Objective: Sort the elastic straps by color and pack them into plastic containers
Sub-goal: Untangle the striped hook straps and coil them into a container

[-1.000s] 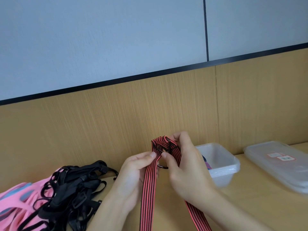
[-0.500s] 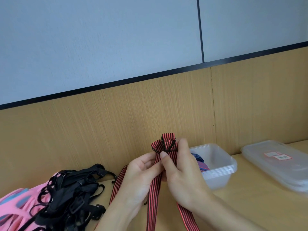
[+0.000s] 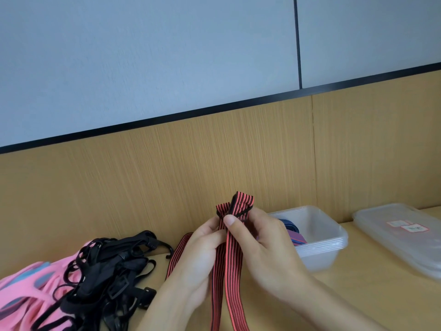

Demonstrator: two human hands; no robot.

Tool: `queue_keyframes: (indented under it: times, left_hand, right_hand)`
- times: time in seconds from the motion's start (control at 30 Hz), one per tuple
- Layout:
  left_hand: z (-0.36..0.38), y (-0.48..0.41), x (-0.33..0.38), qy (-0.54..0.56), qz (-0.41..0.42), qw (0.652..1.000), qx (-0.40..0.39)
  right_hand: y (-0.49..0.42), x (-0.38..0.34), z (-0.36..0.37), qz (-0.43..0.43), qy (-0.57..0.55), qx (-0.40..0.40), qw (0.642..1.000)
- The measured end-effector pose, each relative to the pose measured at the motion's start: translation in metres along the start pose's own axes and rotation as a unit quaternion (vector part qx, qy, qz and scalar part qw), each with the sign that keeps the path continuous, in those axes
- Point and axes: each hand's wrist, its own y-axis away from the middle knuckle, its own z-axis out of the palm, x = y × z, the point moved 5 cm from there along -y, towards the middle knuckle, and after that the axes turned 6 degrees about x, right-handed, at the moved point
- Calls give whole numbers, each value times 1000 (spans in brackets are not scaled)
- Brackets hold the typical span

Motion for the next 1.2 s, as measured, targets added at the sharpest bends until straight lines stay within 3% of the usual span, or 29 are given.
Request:
queue_keyframes:
  times: [0.2,0.4,0.53,0.67,0.83,0.93,1.2]
  left_hand:
    - [-4,-3,-1,-20,5,1000,8]
    - [6,3,6,29,23,998,-52]
    - [2,2,7,-39,59,997,-23]
    - [1,3,9,-83,82,993,-8]
    - [12,10,11,1,61,992,-106]
    - [19,13,10,-38,75,988,-129]
    - [18,12,12,-48,80,991,-93]
  right_hand:
    - [-3,6,-2,-8,38,-9,999]
    - [-7,9,-11,0,12,39,999]
    - [-10,14,-16,36,-33,51,997]
    - [-11,14,-16,22,3,44,999]
    - [-14,13,-21,24,22,55,998]
    - [-15,12,-23,34,11,55,998]
    - [-14,5,-19,64,-92,5,994]
